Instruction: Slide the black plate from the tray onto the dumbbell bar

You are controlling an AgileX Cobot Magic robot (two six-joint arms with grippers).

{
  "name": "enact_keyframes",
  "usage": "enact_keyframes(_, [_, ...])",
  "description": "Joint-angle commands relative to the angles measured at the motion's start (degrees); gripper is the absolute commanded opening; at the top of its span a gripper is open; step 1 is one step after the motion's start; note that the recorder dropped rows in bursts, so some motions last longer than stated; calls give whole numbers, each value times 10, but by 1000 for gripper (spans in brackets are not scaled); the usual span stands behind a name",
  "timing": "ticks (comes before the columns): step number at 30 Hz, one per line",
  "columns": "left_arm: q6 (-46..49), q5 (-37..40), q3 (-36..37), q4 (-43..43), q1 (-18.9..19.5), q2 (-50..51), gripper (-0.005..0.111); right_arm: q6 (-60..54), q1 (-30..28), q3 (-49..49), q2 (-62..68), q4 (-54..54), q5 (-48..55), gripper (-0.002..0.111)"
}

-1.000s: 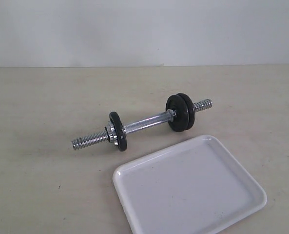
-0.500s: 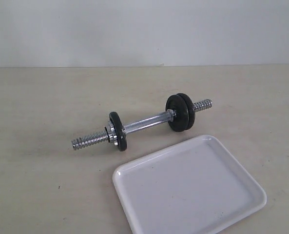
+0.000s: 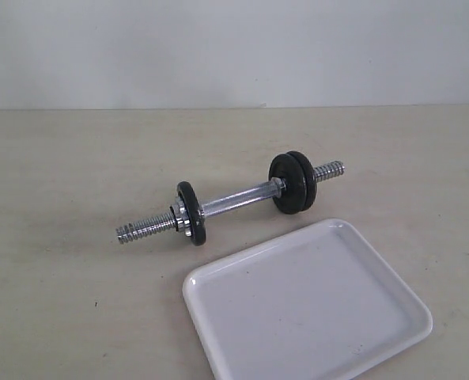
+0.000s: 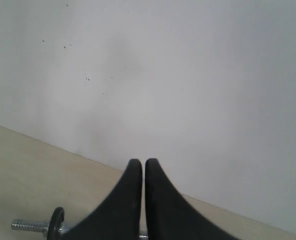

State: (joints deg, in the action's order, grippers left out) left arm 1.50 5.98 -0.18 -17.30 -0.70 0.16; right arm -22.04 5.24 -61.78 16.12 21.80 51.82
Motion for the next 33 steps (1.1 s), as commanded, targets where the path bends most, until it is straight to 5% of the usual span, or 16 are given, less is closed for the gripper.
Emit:
enact_keyframes(1, [3,2,2,121,1,-2,4,-11,-1,124,0,71,-146,0])
enact_keyframes(13, [3,61,2,152,1,-2,4,-20,-1,255,0,80,-166,0])
enact_keyframes(26, [3,109,2,167,1,-2,4,-5,-1,264,0,75,-156,0])
enact_keyframes(33, [3,109,2,167,1,-2,4,-5,-1,424,-9,-65,-278,0])
